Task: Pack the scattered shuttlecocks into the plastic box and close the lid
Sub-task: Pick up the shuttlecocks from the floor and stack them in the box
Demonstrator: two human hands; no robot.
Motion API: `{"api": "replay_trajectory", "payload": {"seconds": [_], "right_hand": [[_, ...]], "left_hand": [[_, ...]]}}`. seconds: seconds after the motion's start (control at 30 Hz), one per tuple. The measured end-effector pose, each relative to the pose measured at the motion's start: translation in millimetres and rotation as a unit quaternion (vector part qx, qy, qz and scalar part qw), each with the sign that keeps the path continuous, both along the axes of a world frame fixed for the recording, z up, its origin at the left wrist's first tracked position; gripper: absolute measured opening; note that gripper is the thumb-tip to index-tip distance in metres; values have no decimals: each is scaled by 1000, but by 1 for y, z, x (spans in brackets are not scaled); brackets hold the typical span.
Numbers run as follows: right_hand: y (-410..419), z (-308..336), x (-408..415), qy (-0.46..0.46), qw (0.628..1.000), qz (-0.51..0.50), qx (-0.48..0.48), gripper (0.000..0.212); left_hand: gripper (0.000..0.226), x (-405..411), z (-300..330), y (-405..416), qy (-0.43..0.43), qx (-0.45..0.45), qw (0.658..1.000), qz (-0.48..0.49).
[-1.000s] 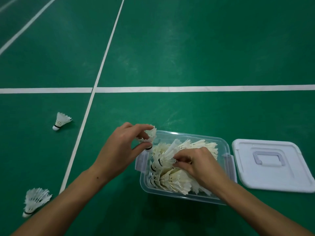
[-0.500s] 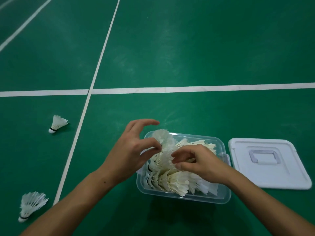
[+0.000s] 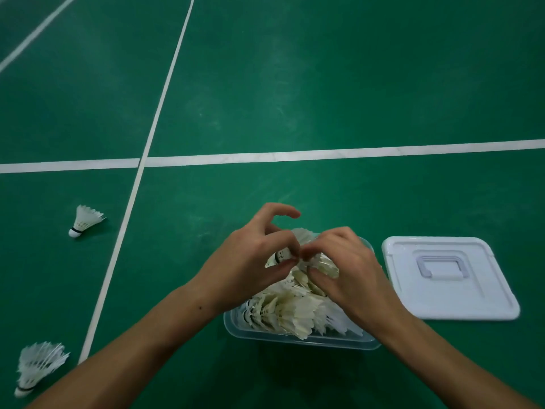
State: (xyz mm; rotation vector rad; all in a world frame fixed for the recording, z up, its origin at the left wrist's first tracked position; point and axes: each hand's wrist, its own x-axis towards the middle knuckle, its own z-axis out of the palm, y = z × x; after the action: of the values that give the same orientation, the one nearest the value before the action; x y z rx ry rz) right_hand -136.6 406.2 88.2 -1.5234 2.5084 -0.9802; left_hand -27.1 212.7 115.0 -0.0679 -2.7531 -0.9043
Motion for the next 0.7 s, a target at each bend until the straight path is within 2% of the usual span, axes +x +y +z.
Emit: {"api": "replay_trajectory", "payload": {"seconds": [0.07, 0.13, 0.27, 0.33, 0.43, 0.6, 0.7], "right_hand": [[3, -3, 1, 21, 1000, -8, -10, 18], [10, -8, 3, 3, 999, -38, -17, 18], [28, -13, 14, -66, 993, -100, -18, 20], [32, -18, 19, -69, 992, -107, 11, 17], [30, -25, 25, -80, 991, -89, 53, 17], [17, -37, 26, -125, 982, -92, 108, 11], [9, -43, 24, -132, 978, -97, 133, 23]], "left_hand": [[30, 1, -2, 1, 7, 37, 999, 17], [49, 6, -7, -4, -7, 64, 997, 38], [60, 28, -24, -25, -113, 36, 991, 65], [60, 36, -35, -26, -153, -11, 987, 52], [53, 34, -47, -22, -165, -72, 983, 43], [46, 23, -58, -12, -153, -94, 982, 53], [39, 17, -64, -8, -153, -118, 979, 62]]}}
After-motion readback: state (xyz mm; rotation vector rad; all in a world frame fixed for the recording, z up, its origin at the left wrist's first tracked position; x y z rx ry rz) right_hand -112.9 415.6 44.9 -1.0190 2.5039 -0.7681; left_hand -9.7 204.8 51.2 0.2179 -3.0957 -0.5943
